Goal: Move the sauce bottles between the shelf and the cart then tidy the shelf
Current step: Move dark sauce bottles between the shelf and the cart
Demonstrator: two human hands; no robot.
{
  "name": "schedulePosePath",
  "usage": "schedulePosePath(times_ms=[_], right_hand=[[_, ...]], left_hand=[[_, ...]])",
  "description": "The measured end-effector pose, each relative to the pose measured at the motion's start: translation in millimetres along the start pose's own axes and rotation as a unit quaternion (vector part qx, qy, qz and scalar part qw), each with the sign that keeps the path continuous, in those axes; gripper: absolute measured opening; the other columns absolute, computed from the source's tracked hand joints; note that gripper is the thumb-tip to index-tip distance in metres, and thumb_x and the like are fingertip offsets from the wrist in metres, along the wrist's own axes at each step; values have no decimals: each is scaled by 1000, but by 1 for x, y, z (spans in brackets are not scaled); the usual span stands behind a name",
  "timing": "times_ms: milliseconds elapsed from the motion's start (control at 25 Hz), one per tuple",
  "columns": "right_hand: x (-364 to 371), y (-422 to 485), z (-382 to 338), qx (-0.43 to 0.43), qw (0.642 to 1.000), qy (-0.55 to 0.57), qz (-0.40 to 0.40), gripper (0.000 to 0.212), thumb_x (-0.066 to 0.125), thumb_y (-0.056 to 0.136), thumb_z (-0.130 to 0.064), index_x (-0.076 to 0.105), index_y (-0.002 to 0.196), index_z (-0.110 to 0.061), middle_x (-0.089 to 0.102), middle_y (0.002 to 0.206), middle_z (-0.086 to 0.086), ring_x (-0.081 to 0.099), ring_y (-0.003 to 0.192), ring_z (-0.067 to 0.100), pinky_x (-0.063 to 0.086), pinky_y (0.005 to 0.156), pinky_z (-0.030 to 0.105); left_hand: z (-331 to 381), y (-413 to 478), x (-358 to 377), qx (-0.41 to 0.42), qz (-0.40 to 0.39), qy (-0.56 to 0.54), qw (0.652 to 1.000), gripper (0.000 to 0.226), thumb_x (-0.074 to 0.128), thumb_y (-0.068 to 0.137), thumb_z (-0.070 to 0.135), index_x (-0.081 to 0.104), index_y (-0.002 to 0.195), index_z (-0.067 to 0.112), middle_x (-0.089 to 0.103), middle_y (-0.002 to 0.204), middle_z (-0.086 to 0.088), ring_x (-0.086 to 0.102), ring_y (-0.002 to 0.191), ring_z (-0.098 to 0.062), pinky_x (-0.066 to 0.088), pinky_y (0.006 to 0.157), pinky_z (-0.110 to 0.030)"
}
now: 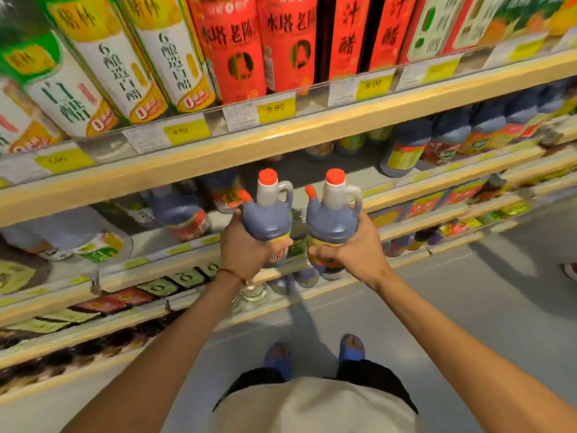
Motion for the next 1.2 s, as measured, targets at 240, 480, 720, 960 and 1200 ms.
schedulePosePath(times_ms=[240, 480, 720, 960, 1200], right_hand=[[-39, 36, 1, -17, 995, 17, -97, 90, 101, 50, -18, 55, 127, -14, 72, 119, -1, 72, 104, 11, 58, 85, 26], [-50, 41, -10, -52, 993, 19, -108, 81, 95, 50, -26, 60, 122, -16, 73, 114, -2, 72, 101, 15, 60, 84, 27], [-42, 56, -10, -74, 993, -9, -90, 83, 101, 54, -16, 55, 123, -22, 72, 116, -8, 71, 104, 9, 59, 84, 25], [-30, 72, -15, -157, 987, 21, -16, 89, 102, 58, -20, 52, 132, -14, 70, 122, 0, 69, 111, 12, 60, 90, 33], [-19, 88, -5, -220, 972, 46, 73, 90, 101, 56, -34, 51, 129, -20, 69, 121, -1, 68, 113, 16, 59, 94, 44]], left_hand=[[34, -23, 36, -14, 78, -5, 997, 75, 96, 54, 16, 57, 118, 9, 65, 105, 10, 62, 91, 2, 44, 75, -1], [44, -32, 49, -8, 112, 22, 993, 77, 95, 53, 33, 56, 117, 19, 68, 105, 9, 66, 97, -13, 55, 84, -30], [46, -17, 49, 70, 108, 16, 992, 74, 93, 56, 41, 49, 114, 30, 65, 105, 16, 63, 96, -6, 56, 83, -29], [57, 9, 42, 237, 162, 69, 955, 74, 92, 62, 32, 54, 121, 9, 61, 114, 4, 59, 105, -6, 48, 89, -19], [37, 36, 45, 260, 167, 11, 951, 67, 92, 66, 27, 51, 120, 26, 60, 113, 11, 59, 106, 0, 49, 85, -17]])
Point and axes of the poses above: each hand's wrist, its own y-axis towards the middle knuckle, its own x-axis out of the palm, z = x × y, the point moved 4 cm from there along y, towards the middle knuckle
